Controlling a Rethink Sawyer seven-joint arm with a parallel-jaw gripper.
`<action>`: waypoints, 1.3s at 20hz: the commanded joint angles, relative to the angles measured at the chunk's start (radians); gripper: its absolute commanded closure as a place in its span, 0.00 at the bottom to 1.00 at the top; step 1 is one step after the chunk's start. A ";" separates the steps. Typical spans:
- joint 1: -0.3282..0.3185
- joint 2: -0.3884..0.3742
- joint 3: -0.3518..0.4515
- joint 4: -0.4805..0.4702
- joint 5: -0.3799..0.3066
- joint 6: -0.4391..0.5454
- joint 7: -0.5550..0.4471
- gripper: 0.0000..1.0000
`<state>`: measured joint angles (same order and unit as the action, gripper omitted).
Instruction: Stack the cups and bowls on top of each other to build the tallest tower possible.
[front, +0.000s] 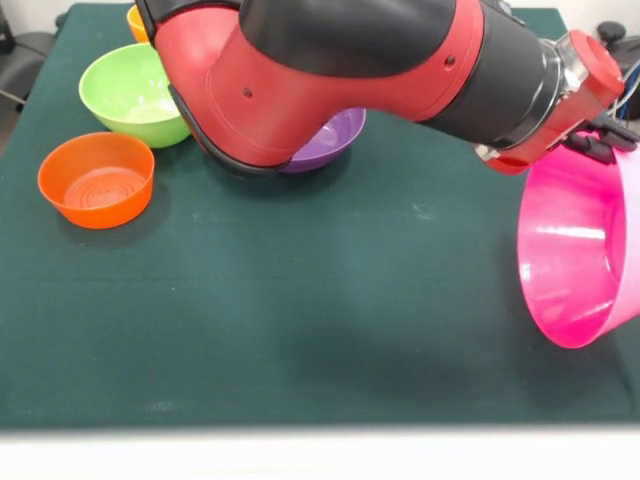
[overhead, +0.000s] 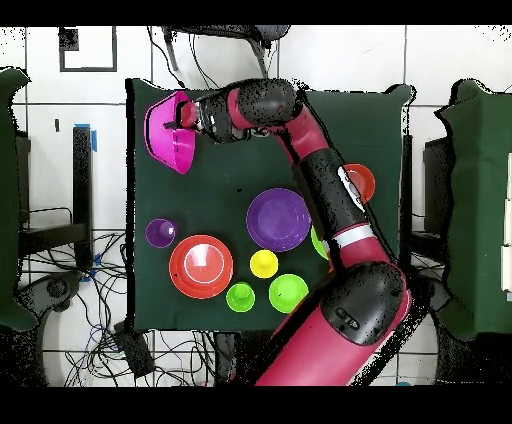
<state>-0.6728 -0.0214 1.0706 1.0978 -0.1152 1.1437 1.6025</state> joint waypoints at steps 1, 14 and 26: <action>0.034 0.058 -0.017 -0.108 -0.055 0.053 -0.359 1.00; 0.019 0.123 -0.013 -0.127 -0.078 0.022 -0.431 1.00; 0.010 0.168 -0.013 -0.166 -0.082 0.063 -0.476 1.00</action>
<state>-0.6667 0.0697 1.1370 1.0322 -0.1136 1.1455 1.5238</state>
